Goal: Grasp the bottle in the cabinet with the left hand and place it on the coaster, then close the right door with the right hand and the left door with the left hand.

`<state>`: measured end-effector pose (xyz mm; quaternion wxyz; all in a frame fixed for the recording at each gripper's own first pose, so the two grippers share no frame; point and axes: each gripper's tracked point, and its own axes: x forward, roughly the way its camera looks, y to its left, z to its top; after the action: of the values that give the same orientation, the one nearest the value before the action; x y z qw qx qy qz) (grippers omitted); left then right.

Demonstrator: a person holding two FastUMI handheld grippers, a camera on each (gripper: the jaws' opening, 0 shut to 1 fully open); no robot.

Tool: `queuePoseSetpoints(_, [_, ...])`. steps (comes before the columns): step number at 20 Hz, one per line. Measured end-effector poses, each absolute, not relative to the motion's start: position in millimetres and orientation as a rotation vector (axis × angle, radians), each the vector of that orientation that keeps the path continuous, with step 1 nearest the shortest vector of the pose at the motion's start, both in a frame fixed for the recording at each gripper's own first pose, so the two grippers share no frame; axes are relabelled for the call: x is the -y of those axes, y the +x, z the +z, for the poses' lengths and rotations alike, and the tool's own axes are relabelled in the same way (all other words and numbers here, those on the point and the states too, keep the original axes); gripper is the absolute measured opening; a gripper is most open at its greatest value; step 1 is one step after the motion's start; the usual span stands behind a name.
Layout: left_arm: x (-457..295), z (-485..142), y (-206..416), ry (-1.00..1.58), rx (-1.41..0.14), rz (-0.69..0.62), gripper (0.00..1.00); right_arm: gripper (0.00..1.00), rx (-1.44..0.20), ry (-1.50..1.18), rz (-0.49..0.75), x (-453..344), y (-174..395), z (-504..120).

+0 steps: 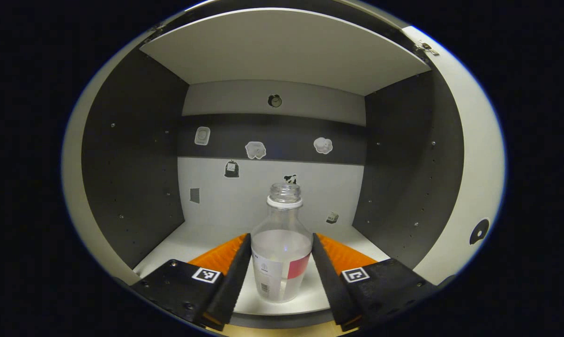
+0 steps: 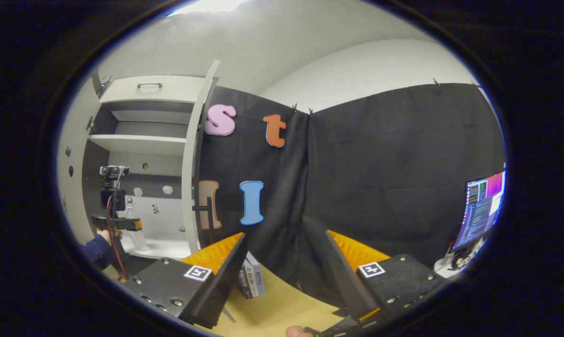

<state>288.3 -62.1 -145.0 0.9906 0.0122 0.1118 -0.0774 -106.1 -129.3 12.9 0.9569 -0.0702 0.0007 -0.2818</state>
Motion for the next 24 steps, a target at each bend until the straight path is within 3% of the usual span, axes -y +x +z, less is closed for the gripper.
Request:
queuePoseSetpoints(3, [62.8,-143.7,282.0,0.005,-0.229,-0.172,0.77,0.98,-0.008,-0.140,-0.555,128.1,-105.8,10.6])
queuePoseSetpoints(4, [64.1,-143.1,278.2,-0.005,-0.232,-0.185,0.77,0.94,-0.010,-0.139,-0.546,127.1,-104.2,10.6])
queuePoseSetpoints(5, [65.4,-141.3,271.0,-0.014,-0.233,-0.202,0.77,0.98,-0.008,-0.137,-0.533,124.4,-101.9,10.3])
queuePoseSetpoints(13, [54.2,-113.9,174.3,-0.033,-0.182,-0.336,0.77,0.98,-0.002,-0.125,-0.351,98.6,-71.8,8.1])
queuePoseSetpoints(15, [46.3,-111.2,148.8,-0.046,-0.177,-0.347,0.79,0.94,0.010,-0.119,-0.302,89.7,-66.7,10.1])
queuePoseSetpoints(16, [41.4,-111.8,136.5,-0.055,-0.176,-0.346,0.77,0.98,0.014,-0.115,-0.276,85.1,-63.5,10.0])
queuePoseSetpoints(24, [6.9,-134.6,58.5,-0.068,-0.226,-0.319,0.77,0.98,0.034,-0.090,-0.115,48.7,-46.8,11.1])
